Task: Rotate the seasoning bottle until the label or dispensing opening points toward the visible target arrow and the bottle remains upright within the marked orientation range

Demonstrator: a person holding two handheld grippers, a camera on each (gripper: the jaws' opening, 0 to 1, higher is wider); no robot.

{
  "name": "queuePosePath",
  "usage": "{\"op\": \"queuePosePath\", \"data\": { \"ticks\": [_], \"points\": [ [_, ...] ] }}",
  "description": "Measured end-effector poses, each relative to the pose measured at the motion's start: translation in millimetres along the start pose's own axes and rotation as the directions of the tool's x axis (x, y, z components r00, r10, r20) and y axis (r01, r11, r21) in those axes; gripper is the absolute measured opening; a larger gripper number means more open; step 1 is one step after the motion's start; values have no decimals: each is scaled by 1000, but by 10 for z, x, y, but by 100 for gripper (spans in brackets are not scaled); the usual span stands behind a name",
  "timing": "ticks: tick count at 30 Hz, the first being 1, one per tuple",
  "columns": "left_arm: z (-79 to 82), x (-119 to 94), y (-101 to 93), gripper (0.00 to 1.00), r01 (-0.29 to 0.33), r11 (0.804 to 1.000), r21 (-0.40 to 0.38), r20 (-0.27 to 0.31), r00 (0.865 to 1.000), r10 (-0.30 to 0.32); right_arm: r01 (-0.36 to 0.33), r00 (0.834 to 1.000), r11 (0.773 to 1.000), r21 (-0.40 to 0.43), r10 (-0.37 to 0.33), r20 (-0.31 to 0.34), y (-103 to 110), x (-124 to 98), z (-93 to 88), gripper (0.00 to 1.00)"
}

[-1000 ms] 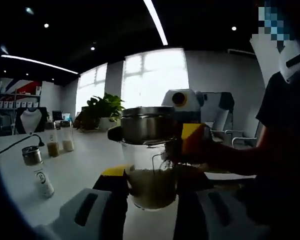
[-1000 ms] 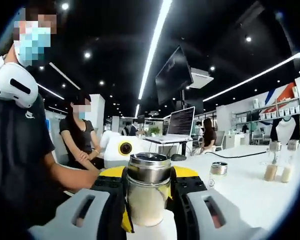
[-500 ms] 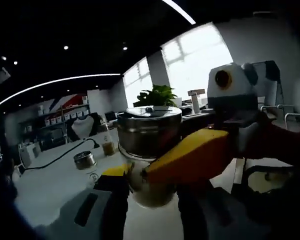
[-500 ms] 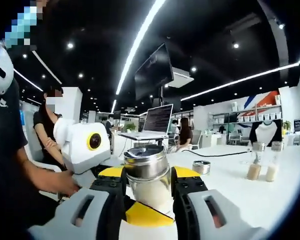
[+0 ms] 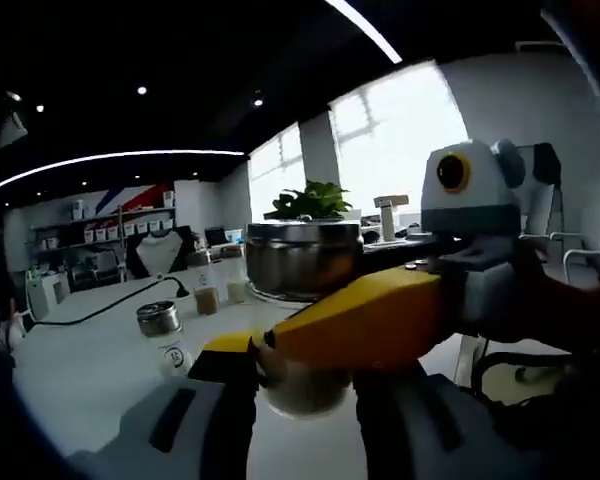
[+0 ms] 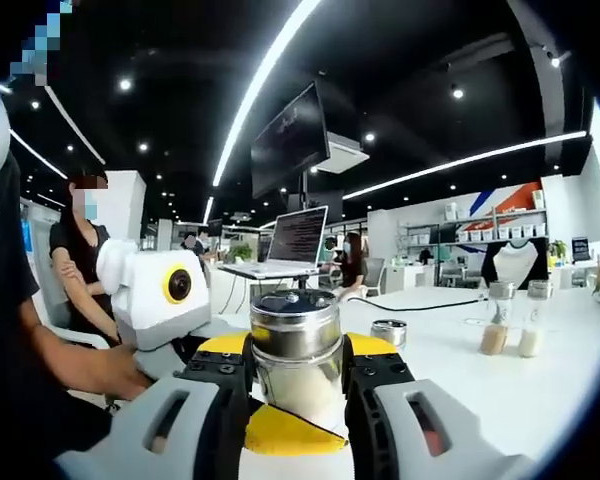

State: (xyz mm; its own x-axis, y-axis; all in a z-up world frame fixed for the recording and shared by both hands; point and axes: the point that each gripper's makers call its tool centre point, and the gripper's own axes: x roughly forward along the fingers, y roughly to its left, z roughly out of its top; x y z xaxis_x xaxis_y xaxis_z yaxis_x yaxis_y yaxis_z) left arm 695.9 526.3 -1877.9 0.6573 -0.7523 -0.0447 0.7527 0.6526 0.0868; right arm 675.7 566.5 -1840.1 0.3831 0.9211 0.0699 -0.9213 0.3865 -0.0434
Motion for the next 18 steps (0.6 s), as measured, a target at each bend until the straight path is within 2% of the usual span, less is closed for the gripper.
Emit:
{"op": "queuePosePath", "data": {
  "ticks": [3, 6, 10, 13, 16, 18],
  "points": [
    [-1, -4, -31, 38, 40, 999, 26, 7, 999, -40, -33, 999, 999, 22, 33, 4, 7, -29, -1, 33],
    [-14, -15, -90, 38, 99, 995, 4, 10, 995, -99, -81, 997, 991, 107, 78, 25, 36, -66, -12, 33],
    [-28, -9, -108, 38, 101, 995, -4, 7, 995, -101, -82, 997, 990, 115, 80, 23, 45, -63, -35, 33],
    [-6, 1, -47, 38, 27, 998, 53, 3, 1000, -27, -67, 998, 995, 80, 66, 24, 50, -33, -8, 34],
    [-15, 9, 65, 38, -88, 996, 35, -10, 996, 88, 9, 1000, 1000, 0, -9, -10, 5, 44, -15, 34],
    [-44, 1, 116, 38, -128, 992, 19, -16, 992, 129, 46, 998, 999, -3, -46, -30, -9, 88, -44, 33]
  ]
}}
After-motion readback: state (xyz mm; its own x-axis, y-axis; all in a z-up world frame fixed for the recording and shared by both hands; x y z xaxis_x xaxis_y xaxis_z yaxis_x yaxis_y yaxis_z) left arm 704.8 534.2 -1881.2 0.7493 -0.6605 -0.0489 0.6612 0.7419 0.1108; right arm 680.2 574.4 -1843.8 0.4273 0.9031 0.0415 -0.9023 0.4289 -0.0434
